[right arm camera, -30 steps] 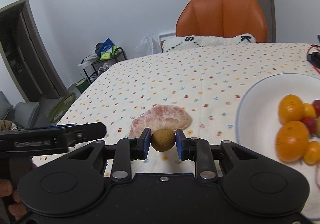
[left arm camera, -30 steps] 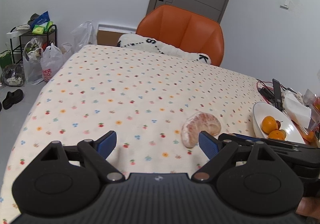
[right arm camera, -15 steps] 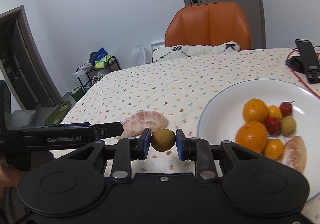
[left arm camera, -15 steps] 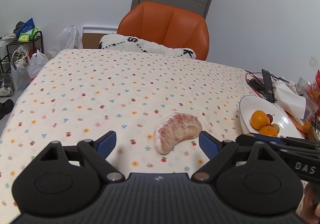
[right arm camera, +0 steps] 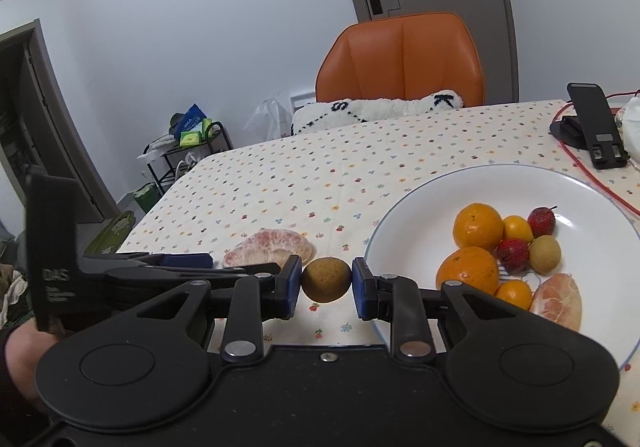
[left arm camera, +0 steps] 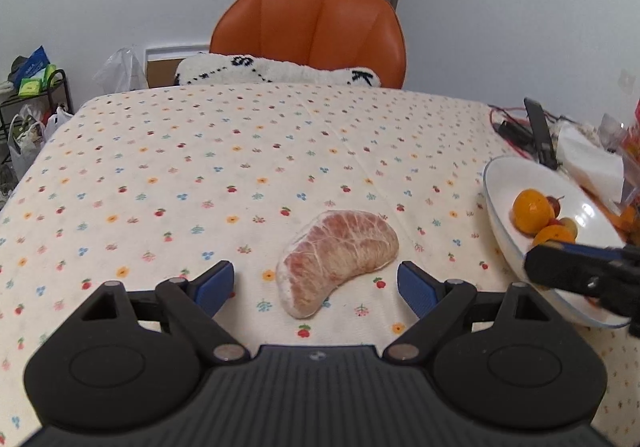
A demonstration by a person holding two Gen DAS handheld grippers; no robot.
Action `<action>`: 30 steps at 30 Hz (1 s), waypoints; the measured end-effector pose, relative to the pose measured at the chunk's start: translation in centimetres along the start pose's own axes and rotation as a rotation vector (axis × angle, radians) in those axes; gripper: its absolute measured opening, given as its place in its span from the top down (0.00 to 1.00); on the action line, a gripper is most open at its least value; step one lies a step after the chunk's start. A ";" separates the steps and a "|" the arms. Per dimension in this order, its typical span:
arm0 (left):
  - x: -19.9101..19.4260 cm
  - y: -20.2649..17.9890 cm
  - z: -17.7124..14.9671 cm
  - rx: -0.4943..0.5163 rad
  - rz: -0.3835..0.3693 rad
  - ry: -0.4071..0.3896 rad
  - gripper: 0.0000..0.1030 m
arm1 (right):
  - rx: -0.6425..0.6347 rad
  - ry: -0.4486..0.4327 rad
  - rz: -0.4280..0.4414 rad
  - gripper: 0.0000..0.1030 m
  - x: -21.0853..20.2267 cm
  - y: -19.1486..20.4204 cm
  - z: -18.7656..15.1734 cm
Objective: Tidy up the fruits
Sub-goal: 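Grasp the brown kiwi-like fruit with the right tool while the left tool grasps the pomelo segment, then carry the kiwi-like fruit and pomelo segment onto the plate and open both tools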
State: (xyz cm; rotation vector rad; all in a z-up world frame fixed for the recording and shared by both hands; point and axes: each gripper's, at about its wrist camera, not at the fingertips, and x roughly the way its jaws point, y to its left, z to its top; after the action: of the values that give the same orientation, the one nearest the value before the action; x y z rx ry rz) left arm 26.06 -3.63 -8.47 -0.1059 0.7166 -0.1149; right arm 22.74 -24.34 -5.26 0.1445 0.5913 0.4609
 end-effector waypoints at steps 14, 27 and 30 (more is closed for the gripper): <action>2.0 -1.6 0.4 0.095 0.082 -0.016 0.15 | 0.015 -0.007 0.003 0.75 -0.1 -0.4 0.1; 0.2 -0.7 0.1 0.080 0.051 -0.026 0.66 | 0.024 -0.007 0.009 0.75 0.3 -0.5 -0.3; -0.4 -0.4 -0.2 0.062 0.041 -0.019 0.66 | 0.024 -0.011 0.009 0.75 0.2 -0.5 -0.3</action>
State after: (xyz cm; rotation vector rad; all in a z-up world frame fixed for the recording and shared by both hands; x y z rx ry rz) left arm 25.56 -3.98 -8.31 -0.0327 0.6956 -0.0971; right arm 22.92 -24.70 -5.73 0.1724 0.5861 0.4621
